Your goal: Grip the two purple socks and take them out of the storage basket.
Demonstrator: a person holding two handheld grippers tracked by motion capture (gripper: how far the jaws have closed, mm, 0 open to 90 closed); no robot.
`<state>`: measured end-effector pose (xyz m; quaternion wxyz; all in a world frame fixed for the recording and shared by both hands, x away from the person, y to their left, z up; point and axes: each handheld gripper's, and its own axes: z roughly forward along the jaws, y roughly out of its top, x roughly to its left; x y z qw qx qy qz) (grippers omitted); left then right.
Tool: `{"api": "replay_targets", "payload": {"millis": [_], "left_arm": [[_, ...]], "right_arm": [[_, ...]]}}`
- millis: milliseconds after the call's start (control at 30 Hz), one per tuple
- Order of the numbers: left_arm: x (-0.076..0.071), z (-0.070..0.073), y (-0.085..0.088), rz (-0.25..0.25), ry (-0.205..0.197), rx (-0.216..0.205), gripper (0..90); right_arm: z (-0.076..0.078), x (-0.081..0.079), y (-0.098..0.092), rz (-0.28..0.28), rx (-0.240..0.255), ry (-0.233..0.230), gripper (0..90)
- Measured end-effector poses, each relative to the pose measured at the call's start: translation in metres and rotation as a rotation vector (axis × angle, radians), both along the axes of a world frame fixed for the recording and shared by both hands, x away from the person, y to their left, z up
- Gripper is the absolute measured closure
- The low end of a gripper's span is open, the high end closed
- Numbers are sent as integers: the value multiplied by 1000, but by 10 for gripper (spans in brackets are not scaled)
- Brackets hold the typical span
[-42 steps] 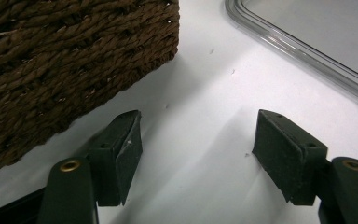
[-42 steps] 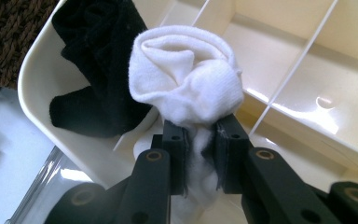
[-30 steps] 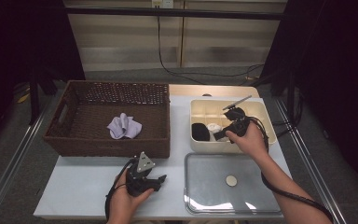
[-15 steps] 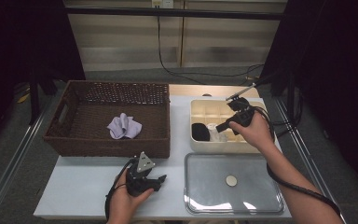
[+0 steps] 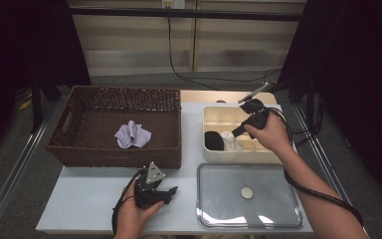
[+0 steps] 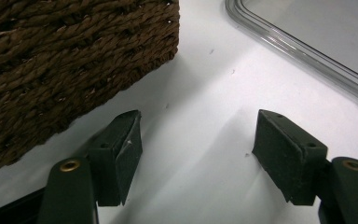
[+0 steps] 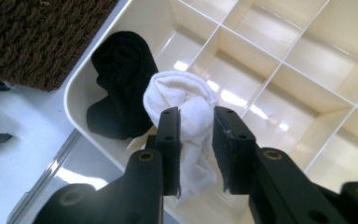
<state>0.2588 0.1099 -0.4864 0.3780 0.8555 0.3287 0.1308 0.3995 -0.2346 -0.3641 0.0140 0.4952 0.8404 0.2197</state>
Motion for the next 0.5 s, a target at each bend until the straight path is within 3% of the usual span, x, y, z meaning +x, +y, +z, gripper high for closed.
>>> {"api": "replay_targets", "payload": {"millis": [200,233,367,500], "left_arm": [[0,0,0,0,-1,-1,319],[0,0,0,1,-1,-2,319],[0,0,0,1,0,-1,319],[0,0,0,0,0,-1,319]], "right_arm": [[-3,2,6,9,-33,13,881],[-5,3,7,15,-36,-2,894],[-11,6,9,8,-22,3,900],[-24,4,10,25,-40,20,900]]}}
